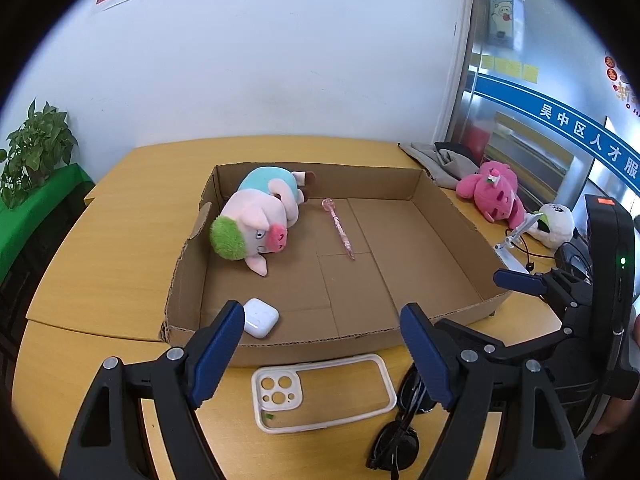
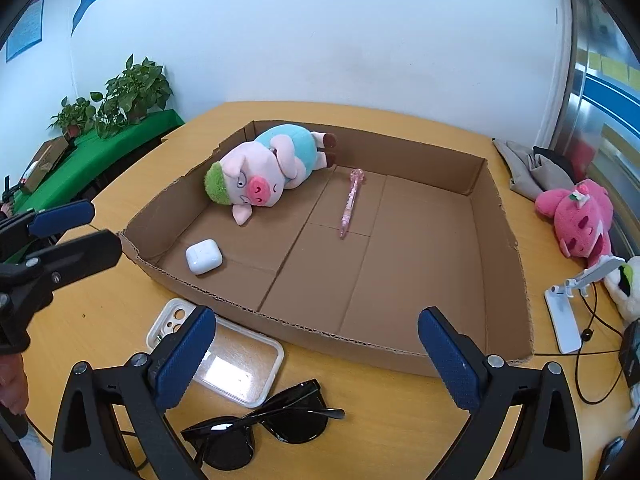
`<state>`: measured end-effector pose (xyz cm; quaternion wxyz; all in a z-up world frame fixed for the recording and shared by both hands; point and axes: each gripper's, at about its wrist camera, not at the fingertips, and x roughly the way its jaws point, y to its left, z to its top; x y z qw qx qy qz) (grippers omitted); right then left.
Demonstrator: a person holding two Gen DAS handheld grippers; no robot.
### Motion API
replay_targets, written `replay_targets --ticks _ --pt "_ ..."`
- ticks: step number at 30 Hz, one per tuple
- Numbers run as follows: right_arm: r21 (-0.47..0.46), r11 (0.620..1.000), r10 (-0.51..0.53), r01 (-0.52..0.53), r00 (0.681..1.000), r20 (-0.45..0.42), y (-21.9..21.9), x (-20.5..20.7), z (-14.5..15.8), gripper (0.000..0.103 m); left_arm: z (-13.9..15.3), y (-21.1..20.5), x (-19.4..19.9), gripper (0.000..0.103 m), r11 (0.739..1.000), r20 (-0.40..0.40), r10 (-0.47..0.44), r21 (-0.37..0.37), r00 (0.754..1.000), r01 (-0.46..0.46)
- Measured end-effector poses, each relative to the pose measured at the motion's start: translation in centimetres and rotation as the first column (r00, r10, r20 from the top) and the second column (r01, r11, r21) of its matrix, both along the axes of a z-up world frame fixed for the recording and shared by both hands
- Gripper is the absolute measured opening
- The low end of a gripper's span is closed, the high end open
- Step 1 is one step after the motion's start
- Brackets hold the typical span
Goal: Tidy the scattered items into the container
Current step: 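Move both tools toward the black sunglasses on the table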
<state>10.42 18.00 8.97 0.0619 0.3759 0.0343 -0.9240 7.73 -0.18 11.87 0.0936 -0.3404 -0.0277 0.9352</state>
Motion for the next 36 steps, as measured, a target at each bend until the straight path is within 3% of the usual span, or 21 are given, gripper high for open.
replay_targets --ticks 26,36 --pt "-0.043 0.998 -0.038 0.038 0.999 0.001 2.4 1.2 -0.4 0.103 -0.9 2.1 0.9 0.080 1.000 0.020 -0.012 -0.027 1.000 0.013" --pt "-0.072 0.996 -0.045 0.049 0.998 0.049 3.8 1.9 -2.1 0.103 -4.5 2.5 2.3 0.080 0.997 0.115 -0.081 0.013 0.990 0.080"
